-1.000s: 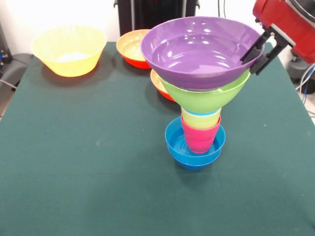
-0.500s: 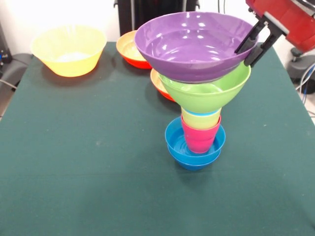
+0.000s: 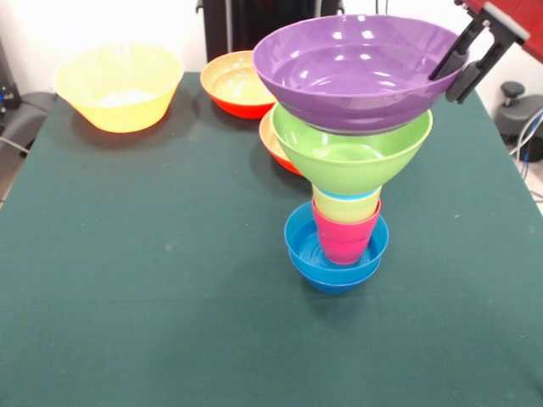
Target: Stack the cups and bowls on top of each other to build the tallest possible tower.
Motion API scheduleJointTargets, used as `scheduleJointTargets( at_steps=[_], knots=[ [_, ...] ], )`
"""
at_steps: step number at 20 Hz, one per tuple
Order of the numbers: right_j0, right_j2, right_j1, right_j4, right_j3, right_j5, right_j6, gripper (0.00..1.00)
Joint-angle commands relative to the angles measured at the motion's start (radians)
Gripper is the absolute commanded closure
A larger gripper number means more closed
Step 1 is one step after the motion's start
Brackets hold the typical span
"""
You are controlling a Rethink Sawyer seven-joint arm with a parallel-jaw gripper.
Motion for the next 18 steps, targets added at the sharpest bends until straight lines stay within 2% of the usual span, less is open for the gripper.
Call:
scheduleJointTargets(
  at_steps=[1, 18],
  knots=[
    [0.026, 0.150, -0.020, -0.088, 0.098, -0.060, 0.128, 1.00],
    [0.024, 0.184, -0.023, -0.109, 0.118, -0.103, 0.107, 1.00]
  ],
)
